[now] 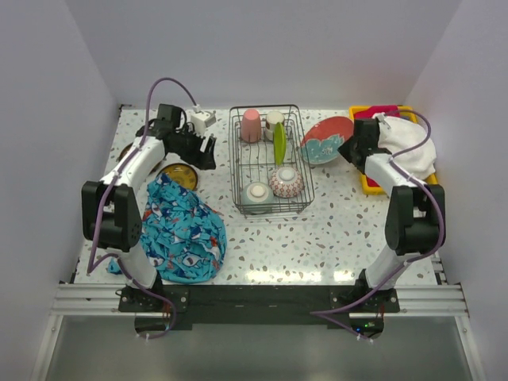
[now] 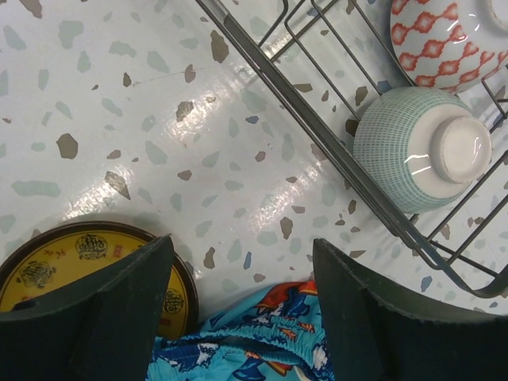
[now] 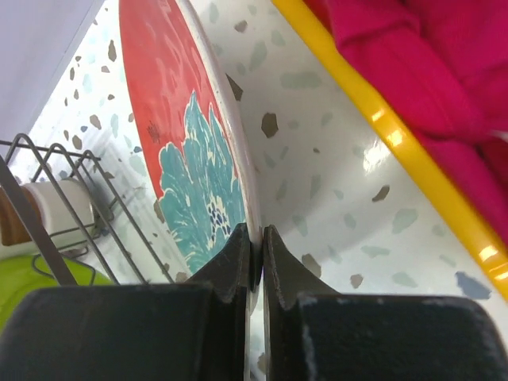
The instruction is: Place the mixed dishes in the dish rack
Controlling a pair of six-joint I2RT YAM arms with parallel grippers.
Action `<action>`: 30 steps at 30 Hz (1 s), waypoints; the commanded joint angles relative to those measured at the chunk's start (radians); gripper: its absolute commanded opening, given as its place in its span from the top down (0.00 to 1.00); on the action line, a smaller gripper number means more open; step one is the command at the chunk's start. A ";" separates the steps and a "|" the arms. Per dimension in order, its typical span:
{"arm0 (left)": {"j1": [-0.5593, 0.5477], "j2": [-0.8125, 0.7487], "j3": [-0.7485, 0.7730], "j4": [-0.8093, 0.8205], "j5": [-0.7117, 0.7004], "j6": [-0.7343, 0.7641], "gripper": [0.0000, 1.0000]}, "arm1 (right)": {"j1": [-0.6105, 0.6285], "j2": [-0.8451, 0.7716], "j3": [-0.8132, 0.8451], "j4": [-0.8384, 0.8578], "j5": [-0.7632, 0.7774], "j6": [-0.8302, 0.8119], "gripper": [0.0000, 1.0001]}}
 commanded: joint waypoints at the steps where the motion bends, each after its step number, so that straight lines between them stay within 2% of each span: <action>1: -0.012 -0.009 -0.024 0.045 0.045 -0.031 0.25 | 0.000 -0.089 0.126 0.035 0.173 -0.231 1.00; 5: -0.025 -0.005 -0.034 0.070 0.042 -0.038 0.29 | 0.000 -0.112 0.198 0.023 0.239 -0.363 1.00; 13: -0.039 -0.008 -0.034 0.120 0.052 -0.078 0.29 | 0.052 -0.163 0.366 0.021 0.295 -0.569 1.00; 17: -0.040 -0.023 -0.040 0.122 0.057 -0.080 0.29 | 0.123 -0.199 0.378 0.070 0.315 -0.669 1.00; 30: -0.042 -0.051 -0.064 0.148 0.069 -0.103 0.29 | 0.319 -0.267 0.395 0.110 0.354 -0.815 1.00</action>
